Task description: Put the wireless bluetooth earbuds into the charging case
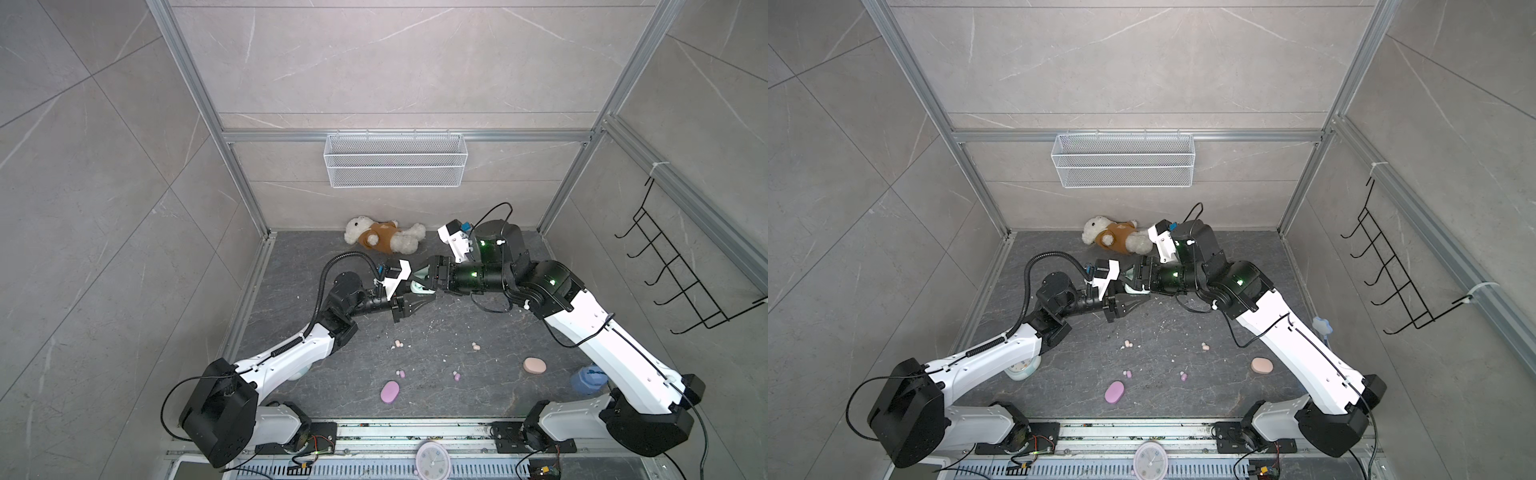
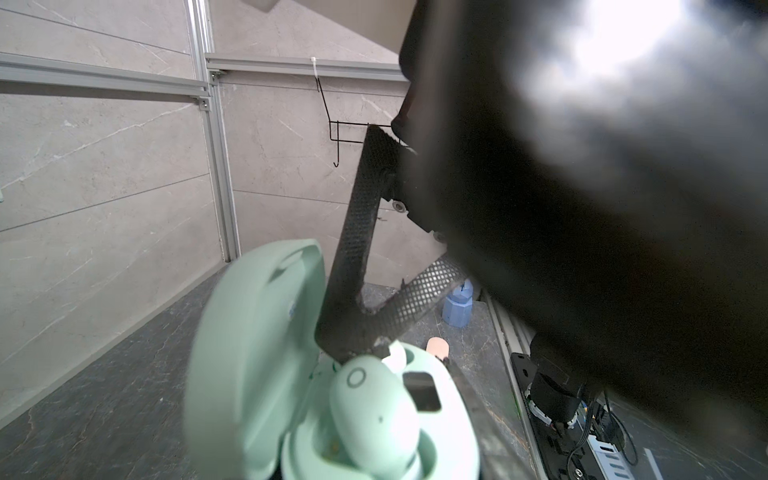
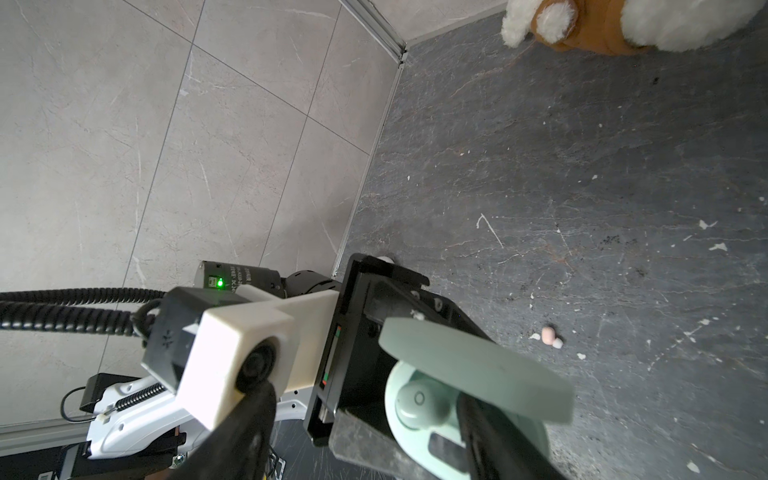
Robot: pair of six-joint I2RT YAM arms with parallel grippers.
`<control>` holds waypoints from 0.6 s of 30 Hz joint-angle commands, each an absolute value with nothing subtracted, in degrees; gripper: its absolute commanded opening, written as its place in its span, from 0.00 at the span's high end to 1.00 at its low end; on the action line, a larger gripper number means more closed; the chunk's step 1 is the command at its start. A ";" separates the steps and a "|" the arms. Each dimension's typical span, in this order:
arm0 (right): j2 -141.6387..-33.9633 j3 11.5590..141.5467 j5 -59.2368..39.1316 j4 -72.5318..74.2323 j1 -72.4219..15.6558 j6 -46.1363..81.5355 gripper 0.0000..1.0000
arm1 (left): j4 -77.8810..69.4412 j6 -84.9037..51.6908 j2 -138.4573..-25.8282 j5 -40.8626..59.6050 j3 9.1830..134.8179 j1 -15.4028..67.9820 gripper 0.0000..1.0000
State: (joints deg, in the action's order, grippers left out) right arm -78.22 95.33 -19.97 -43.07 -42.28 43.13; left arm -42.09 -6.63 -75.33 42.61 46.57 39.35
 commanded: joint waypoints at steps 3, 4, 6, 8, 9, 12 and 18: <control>-76.65 94.67 -21.58 -41.74 -42.10 44.80 0.29 | -45.40 -6.16 -73.12 43.70 47.97 39.59 0.79; -76.32 94.44 -21.37 -41.75 -42.09 44.97 0.29 | -45.35 -5.99 -73.12 43.74 47.91 39.62 0.79; -76.02 94.11 -21.57 -41.71 -42.03 45.16 0.29 | -45.34 -5.98 -73.08 43.70 47.99 39.58 0.79; -76.02 94.12 -21.71 -41.89 -42.06 45.18 0.29 | -45.44 -6.15 -73.35 43.81 48.16 39.62 0.79; -75.99 93.95 -21.59 -41.95 -42.06 45.18 0.29 | -45.67 -6.24 -73.46 43.80 48.15 39.55 0.79; -75.54 94.12 -20.39 -42.63 -42.09 45.03 0.28 | -45.75 -6.48 -73.61 43.79 48.16 39.58 0.78; -75.86 94.06 -22.69 -41.84 -42.08 45.57 0.28 | -45.36 -6.24 -73.55 43.76 48.17 39.59 0.79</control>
State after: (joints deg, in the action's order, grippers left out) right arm -76.71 94.70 -21.10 -42.85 -42.24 44.58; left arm -42.06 -6.63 -75.20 42.61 46.57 39.40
